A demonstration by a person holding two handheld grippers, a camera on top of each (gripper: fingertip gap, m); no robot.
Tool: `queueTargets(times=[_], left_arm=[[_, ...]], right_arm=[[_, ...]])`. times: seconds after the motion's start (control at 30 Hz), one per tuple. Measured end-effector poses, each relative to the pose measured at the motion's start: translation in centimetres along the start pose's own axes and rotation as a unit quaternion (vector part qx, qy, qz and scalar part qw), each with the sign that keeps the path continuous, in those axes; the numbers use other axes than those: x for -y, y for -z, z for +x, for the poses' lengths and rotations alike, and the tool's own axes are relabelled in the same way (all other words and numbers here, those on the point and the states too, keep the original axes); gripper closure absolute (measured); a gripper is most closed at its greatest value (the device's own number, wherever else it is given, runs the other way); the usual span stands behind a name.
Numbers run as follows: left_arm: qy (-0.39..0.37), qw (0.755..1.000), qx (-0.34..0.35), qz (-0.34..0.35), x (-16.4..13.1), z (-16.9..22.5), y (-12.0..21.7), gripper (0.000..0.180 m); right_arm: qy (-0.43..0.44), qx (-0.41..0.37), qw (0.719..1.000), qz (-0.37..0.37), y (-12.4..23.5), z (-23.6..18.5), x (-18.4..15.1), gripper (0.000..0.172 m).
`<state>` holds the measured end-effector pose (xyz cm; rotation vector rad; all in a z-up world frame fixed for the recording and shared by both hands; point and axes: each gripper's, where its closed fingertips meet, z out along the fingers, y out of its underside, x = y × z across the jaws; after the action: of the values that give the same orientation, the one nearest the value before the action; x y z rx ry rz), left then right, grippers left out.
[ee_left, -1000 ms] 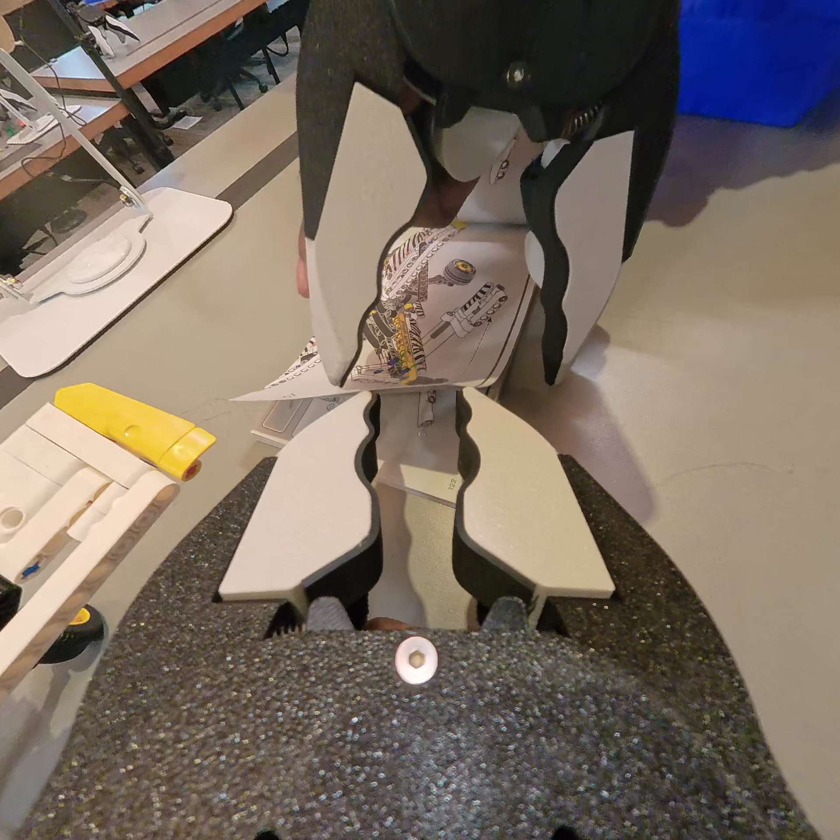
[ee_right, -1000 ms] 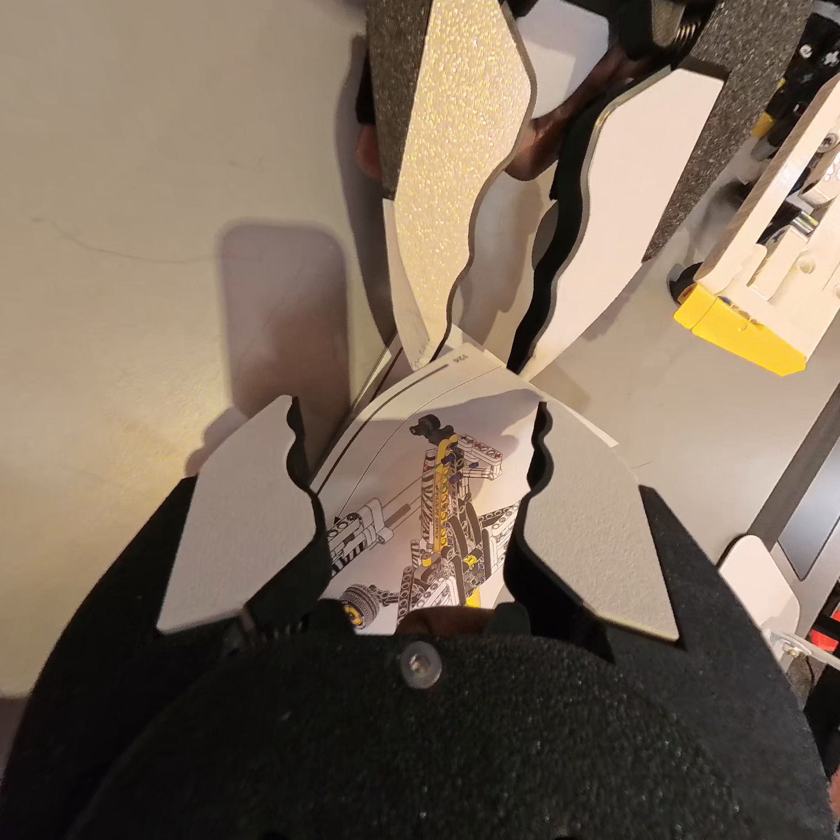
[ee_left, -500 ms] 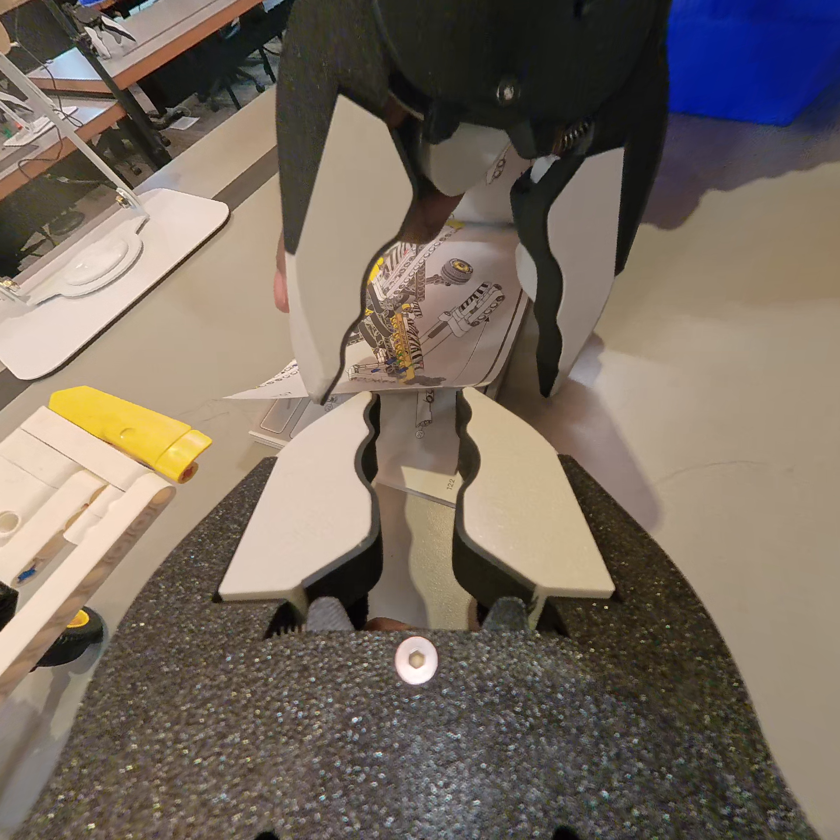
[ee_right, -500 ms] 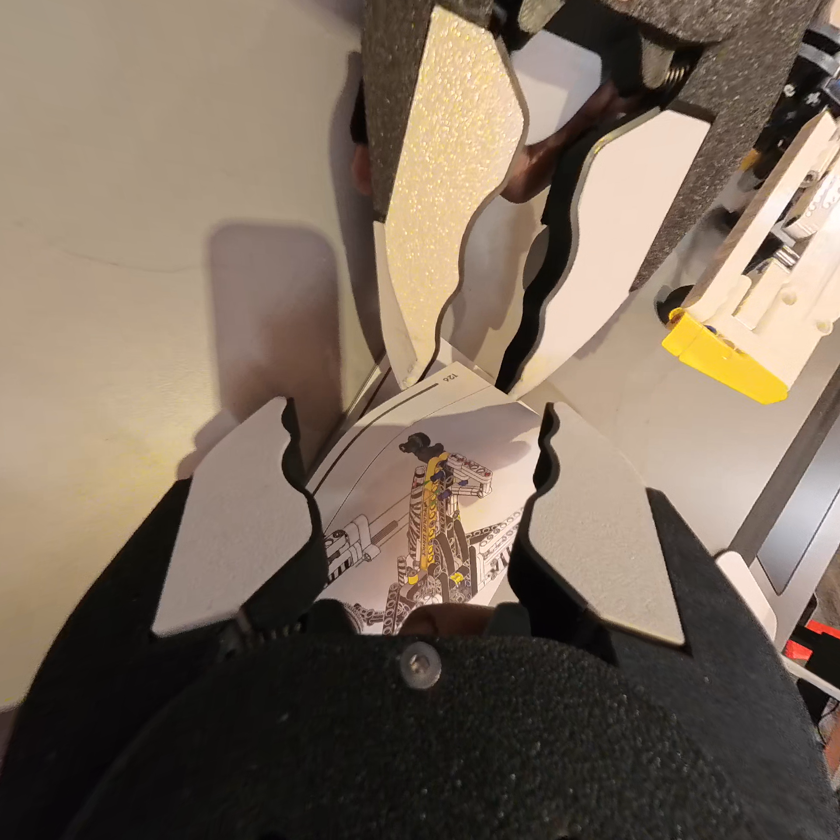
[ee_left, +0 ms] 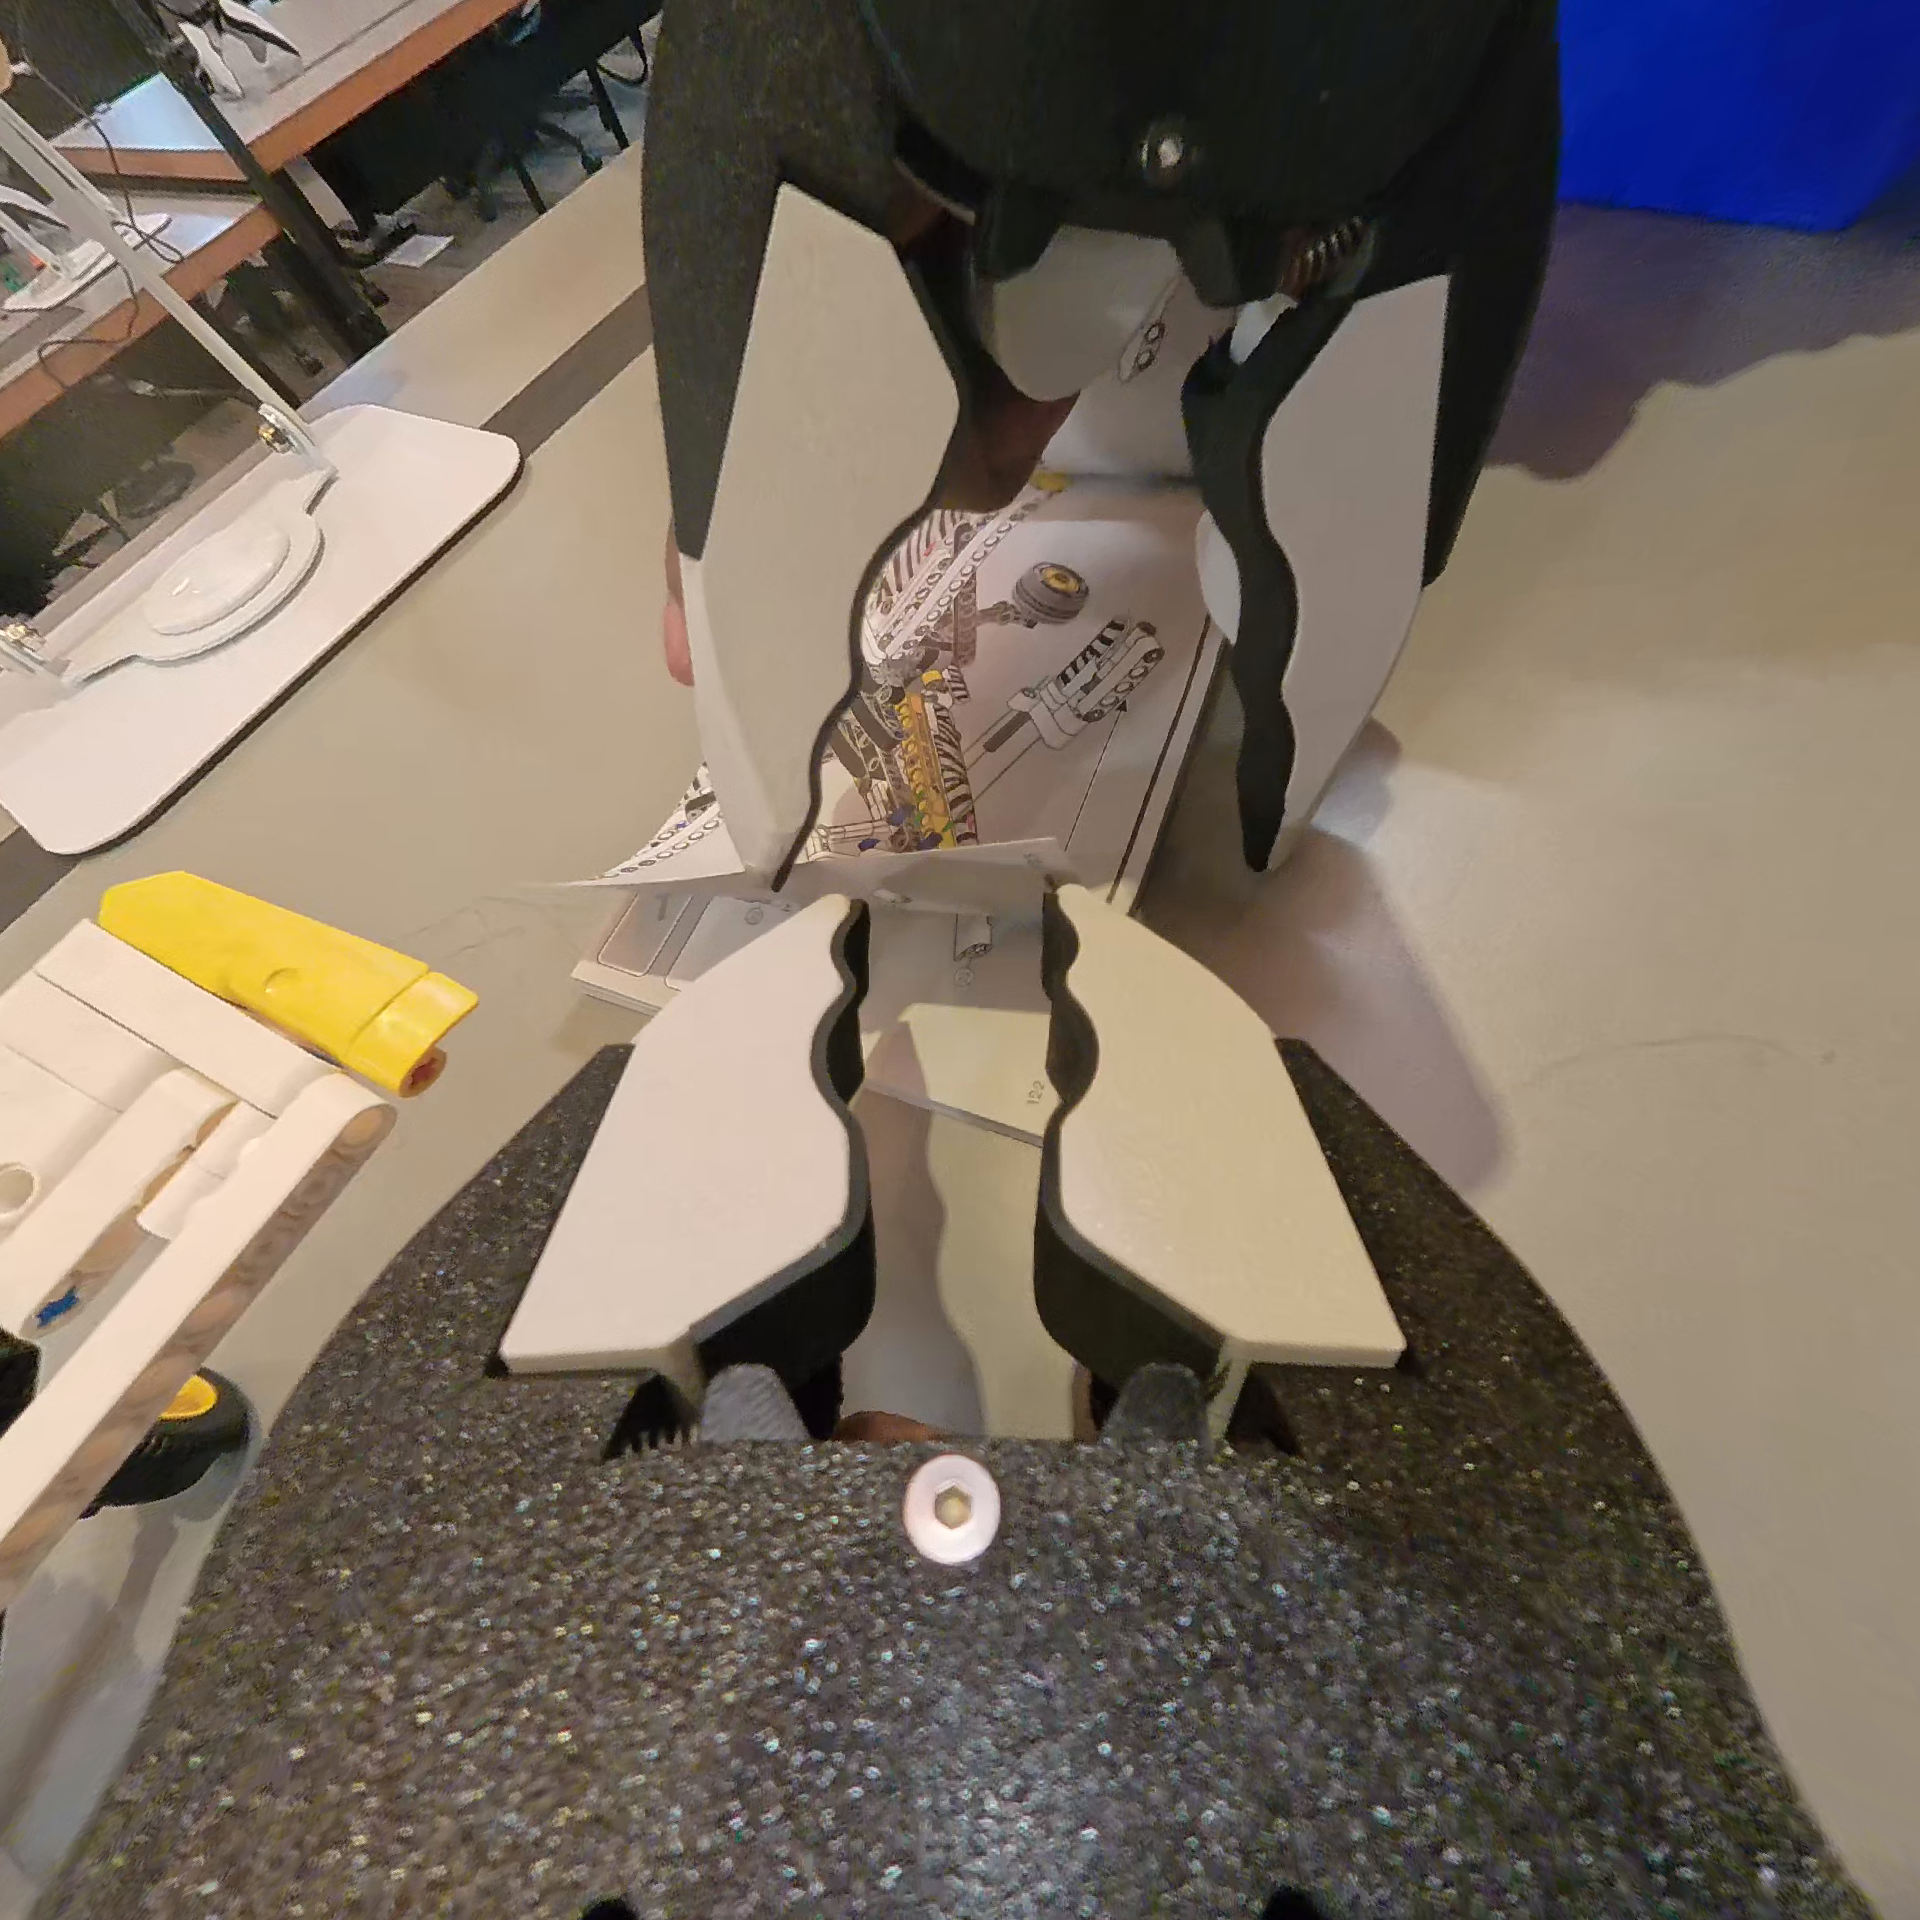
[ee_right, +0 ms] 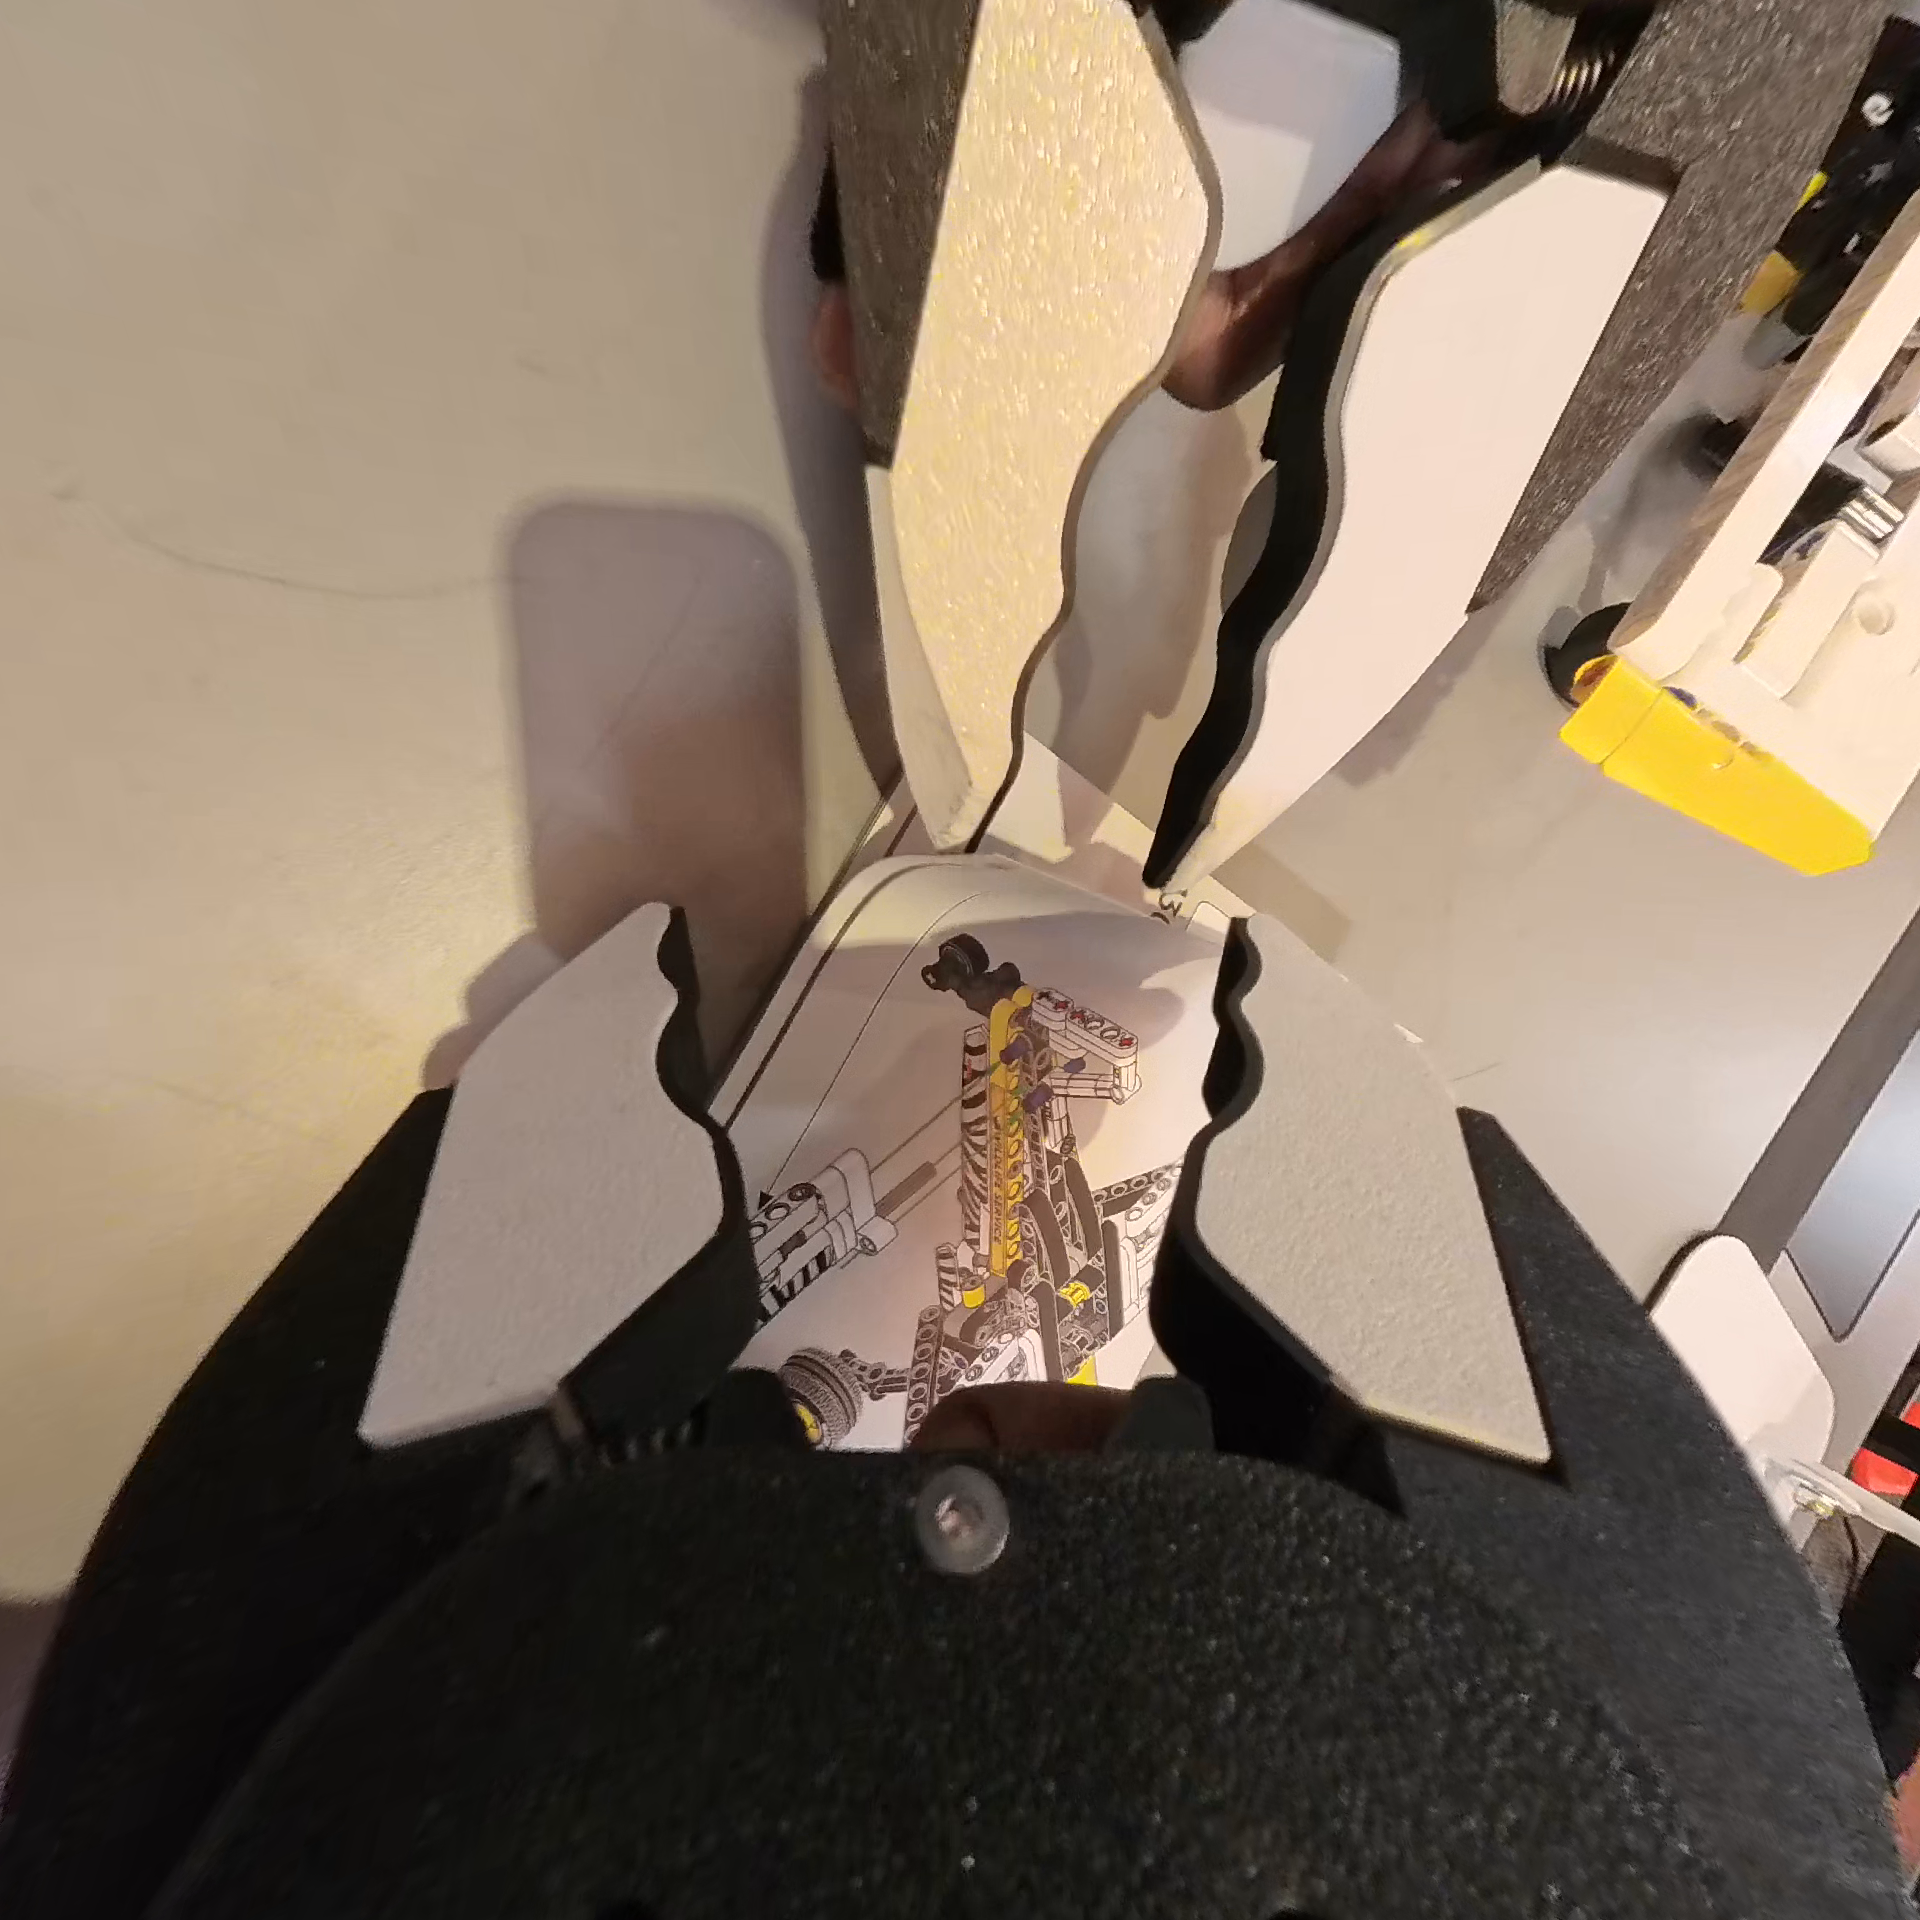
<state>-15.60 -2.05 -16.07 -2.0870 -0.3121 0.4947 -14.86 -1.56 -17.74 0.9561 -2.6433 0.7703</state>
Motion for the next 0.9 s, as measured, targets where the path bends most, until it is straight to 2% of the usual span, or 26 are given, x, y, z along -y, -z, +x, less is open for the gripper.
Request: queueTargets(times=[0.27,0.43,0.67,0.9], left_arm=[[-0.002,1.0,0.0,-0.014,-0.4,0.1,-0.1,0.148],[0.001,1.0,0.0,-0.015,-0.4,0.1,-0.2,0.148],[-0.012,1.0,-0.002,-0.028,-0.7,0.2,-0.6,0.148],[-0.027,0.999,-0.004,-0.037,-0.9,0.3,-0.8,0.148]], right_arm=[[-0.023,-0.003,1.0,0.007,0.2,0.1,0.1,0.077],[-0.094,-0.031,0.995,-0.001,0.8,1.1,-0.3,0.079],[-0.243,-0.102,0.964,-0.035,2.1,1.4,-1.5,0.086],[-0.314,-0.155,0.935,-0.053,3.5,0.7,-0.6,0.086]])
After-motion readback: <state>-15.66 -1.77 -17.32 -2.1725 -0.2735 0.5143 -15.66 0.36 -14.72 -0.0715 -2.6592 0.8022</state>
